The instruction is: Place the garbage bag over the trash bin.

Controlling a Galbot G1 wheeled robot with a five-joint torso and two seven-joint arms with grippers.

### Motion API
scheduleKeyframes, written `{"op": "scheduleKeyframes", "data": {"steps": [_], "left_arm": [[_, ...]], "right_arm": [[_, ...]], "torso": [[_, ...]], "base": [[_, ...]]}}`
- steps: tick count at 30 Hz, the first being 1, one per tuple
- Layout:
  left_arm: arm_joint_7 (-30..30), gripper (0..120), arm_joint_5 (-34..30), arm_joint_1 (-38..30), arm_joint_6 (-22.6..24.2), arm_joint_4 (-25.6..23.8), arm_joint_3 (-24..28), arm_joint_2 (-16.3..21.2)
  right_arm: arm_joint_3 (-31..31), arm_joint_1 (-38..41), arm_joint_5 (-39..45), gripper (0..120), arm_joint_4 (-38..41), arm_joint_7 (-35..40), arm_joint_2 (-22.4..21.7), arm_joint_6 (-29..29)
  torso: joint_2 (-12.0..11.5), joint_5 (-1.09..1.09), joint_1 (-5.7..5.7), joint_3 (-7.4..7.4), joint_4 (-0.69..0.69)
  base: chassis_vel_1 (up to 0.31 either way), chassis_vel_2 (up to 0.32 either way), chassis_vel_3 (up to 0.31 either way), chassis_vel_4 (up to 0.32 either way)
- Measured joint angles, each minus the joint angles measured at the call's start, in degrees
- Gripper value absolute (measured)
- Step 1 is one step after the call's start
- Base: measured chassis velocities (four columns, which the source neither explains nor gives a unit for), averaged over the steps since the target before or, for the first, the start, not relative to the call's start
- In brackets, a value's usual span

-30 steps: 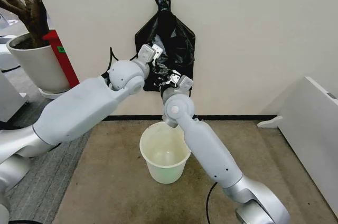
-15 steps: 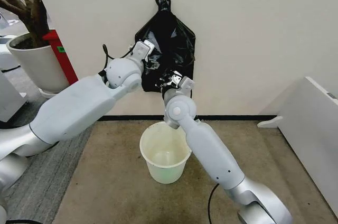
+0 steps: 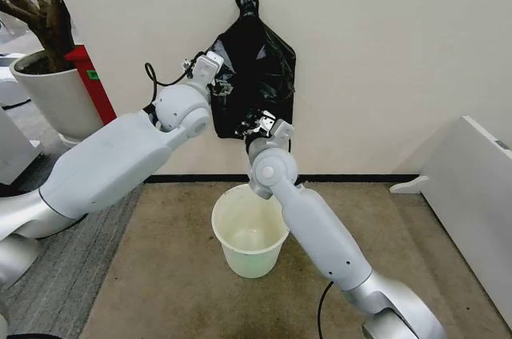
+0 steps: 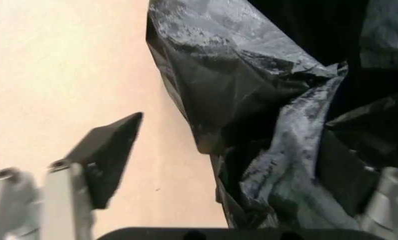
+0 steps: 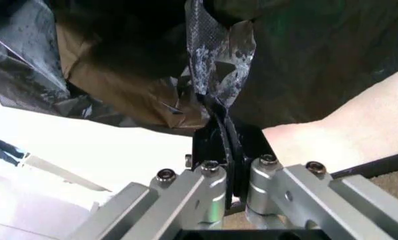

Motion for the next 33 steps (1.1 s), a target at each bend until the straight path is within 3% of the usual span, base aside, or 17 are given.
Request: {"op": "scheduleKeyframes", "data": {"steps": [21, 33], "left_arm": [[-1.70, 4, -2.96, 2.11, -1.55, -0.89, -1.73, 0.63], [-3.00, 0, -7.47, 2.76, -5.41, -1.60, -3.35, 0.34]], "right_arm": [[0.39, -0.98, -2.28, 0, 1.91, -2.42, -1.94, -0.18], [0.12, -1.51, -5.84, 1, 3.33, -5.76, -4.38, -1.22]], "torso": [[-0.01, 0.00, 0.00, 0.00, 0.00], [-0.01, 0.01, 0.00, 0.00, 0.00]], "base": [[0.000, 0.000, 0.000, 0.000], [0.000, 0.000, 0.000, 0.000]]}}
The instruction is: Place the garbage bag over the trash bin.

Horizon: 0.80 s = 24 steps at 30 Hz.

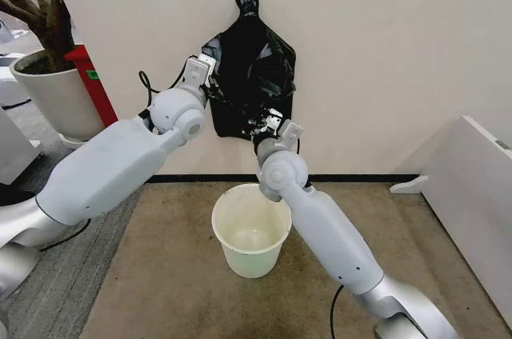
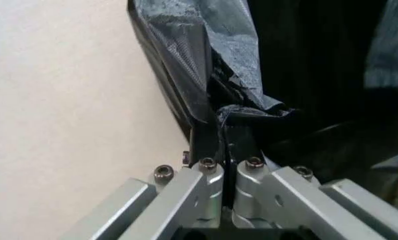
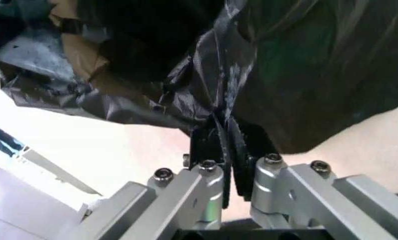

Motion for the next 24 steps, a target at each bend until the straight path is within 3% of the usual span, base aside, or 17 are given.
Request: {"op": "scheduleKeyframes", "data": {"steps": [5, 12, 24], "left_arm": [[-0.19, 0, -2.24, -0.09, -1.66, -0.14, -0.61, -0.80], [-0.72, 0, -4.99, -0.81, -3.56, 0.01, -1.50, -1.52], [-1.06, 0, -7.54, -1.20, -5.10, -0.50, -2.10, -0.58]], "right_arm": [[-1.10, -1.12, -3.13, 10, 2.05, -1.67, -2.32, -0.16], [-1.75, -4.36, -7.25, 34, 7.30, -4.27, -7.26, -0.75], [2.49, -6.87, -12.18, 81, 15.79, -8.89, -15.62, -1.47]], "torso": [[0.00, 0.00, 0.00, 0.00, 0.00], [0.00, 0.01, 0.00, 0.00, 0.00], [0.00, 0.02, 0.00, 0.00, -0.02]], "base": [[0.000, 0.000, 0.000, 0.000], [0.000, 0.000, 0.000, 0.000], [0.000, 0.000, 0.000, 0.000]]}}
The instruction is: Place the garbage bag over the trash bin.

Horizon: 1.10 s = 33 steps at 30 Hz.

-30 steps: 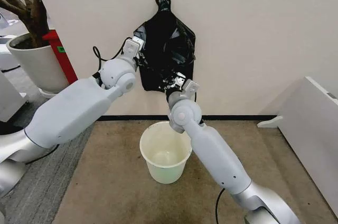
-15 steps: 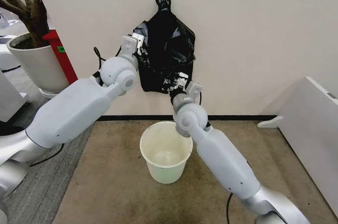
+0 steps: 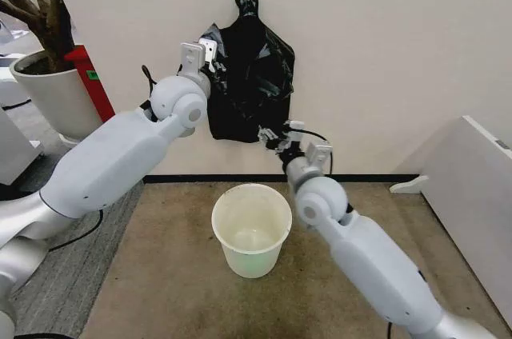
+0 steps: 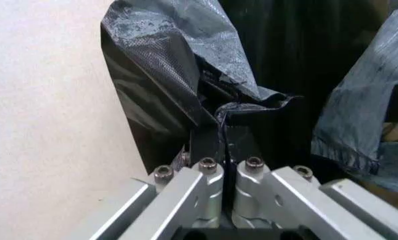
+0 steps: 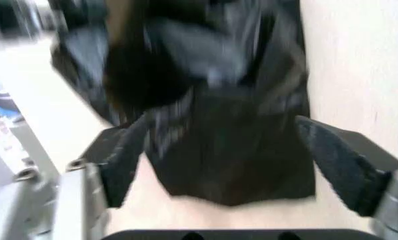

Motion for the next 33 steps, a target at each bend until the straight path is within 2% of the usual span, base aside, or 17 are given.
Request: {"op": "scheduleKeyframes", "data": {"steps": [2, 4, 8, 17, 23, 27, 33], "left_arm": [[0.20, 0, -0.14, 0.16, -0.24, -0.23, 0.00, 0.33], [0.55, 0, -0.74, 0.55, -0.75, -0.89, -0.07, 1.20], [0.89, 0, -1.50, 0.92, -1.38, -1.45, -0.27, 1.75], [1.72, 0, -1.83, 1.97, -2.18, -1.73, -1.38, 1.87], [1.91, 0, -1.80, 2.61, -2.28, -2.06, -2.53, 1.92], [2.09, 0, -1.80, 2.94, -2.31, -2.44, -3.07, 2.02], [2.68, 0, -1.60, 3.68, -2.44, -2.88, -3.96, 2.38]], "right_arm": [[0.33, 0.87, 0.34, 84, 0.29, -0.06, -0.20, -0.05], [0.69, 3.79, 2.20, 94, 0.37, 0.05, -0.20, -0.47], [-0.34, 8.84, 3.33, 100, -1.91, 0.74, 1.70, -1.04], [-4.08, 18.08, 12.70, 99, -5.58, 7.01, 8.27, -3.61], [-1.50, 22.91, 27.09, 98, -12.43, 15.19, 15.63, -1.82], [-0.51, 23.51, 30.85, 98, -14.87, 16.99, 17.05, -0.32], [0.06, 24.20, 31.27, 97, -18.21, 18.04, 18.01, 0.24]], "torso": [[0.00, -0.01, 0.00, 0.00, 0.00], [0.00, -0.02, 0.00, 0.00, 0.02], [0.00, -0.02, 0.00, 0.00, 0.03], [0.00, -0.04, 0.00, 0.01, 0.03], [0.00, -0.03, 0.00, 0.01, 0.03], [0.00, -0.03, 0.00, 0.01, 0.02], [0.00, -0.02, 0.00, 0.01, 0.01]], "base": [[0.000, 0.000, 0.000, 0.000], [0.000, 0.000, 0.000, 0.000], [0.000, 0.000, 0.000, 0.000], [0.000, 0.000, 0.000, 0.000], [0.000, 0.000, 0.000, 0.000], [0.000, 0.000, 0.000, 0.000], [0.000, 0.000, 0.000, 0.000]]}}
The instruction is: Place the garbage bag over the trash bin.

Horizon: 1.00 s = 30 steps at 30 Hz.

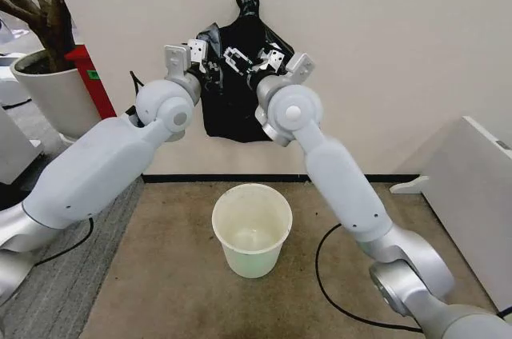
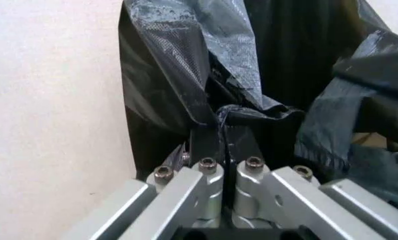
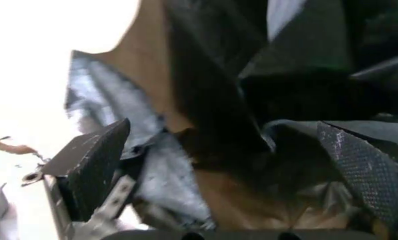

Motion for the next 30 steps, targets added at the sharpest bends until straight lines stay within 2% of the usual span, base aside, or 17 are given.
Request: {"op": "scheduleKeyframes", "data": {"steps": [4, 8, 13, 19, 24, 30], "left_arm": [[0.46, 0, 0.05, 0.35, -0.01, -0.54, -0.65, 0.40], [0.58, 0, 0.07, 0.52, -0.01, -0.74, -0.93, 0.54], [0.80, 0, 0.13, 0.91, 0.02, -0.86, -1.50, 0.79], [1.03, 0, 0.14, 1.13, 0.05, -1.07, -1.89, 1.23], [1.34, 0, 0.14, 1.14, 0.08, -1.48, -2.29, 1.96], [1.47, 0, -0.07, 1.38, 0.09, -2.21, -2.75, 2.52]], "right_arm": [[0.05, 0.49, -1.76, 83, -1.87, -0.30, 0.43, 0.14], [0.05, 0.94, -2.71, 75, -2.46, -0.30, 0.90, 0.32], [-1.55, 0.96, -5.43, 70, 0.87, 0.28, -0.10, 0.10], [-2.70, 0.95, -5.84, 72, 2.92, 0.80, -0.58, -0.44], [-2.95, 2.12, -7.04, 82, 0.48, 1.47, 1.36, -0.47], [-3.35, 2.29, -8.41, 83, -1.33, 2.07, 2.43, -0.79]], "torso": [[0.00, 0.00, 0.00, 0.00, 0.00], [0.00, 0.00, 0.00, 0.00, 0.00], [0.00, 0.00, 0.00, 0.00, 0.01], [0.01, 0.01, 0.00, 0.00, -0.01], [0.01, -0.01, 0.00, 0.00, 0.01], [0.01, 0.00, 0.00, 0.00, 0.01]], "base": [[0.000, 0.000, 0.000, 0.000], [0.000, 0.000, 0.000, 0.000], [0.000, 0.000, 0.000, 0.000], [0.000, 0.000, 0.000, 0.000], [0.000, 0.000, 0.000, 0.000], [0.000, 0.000, 0.000, 0.000]]}}
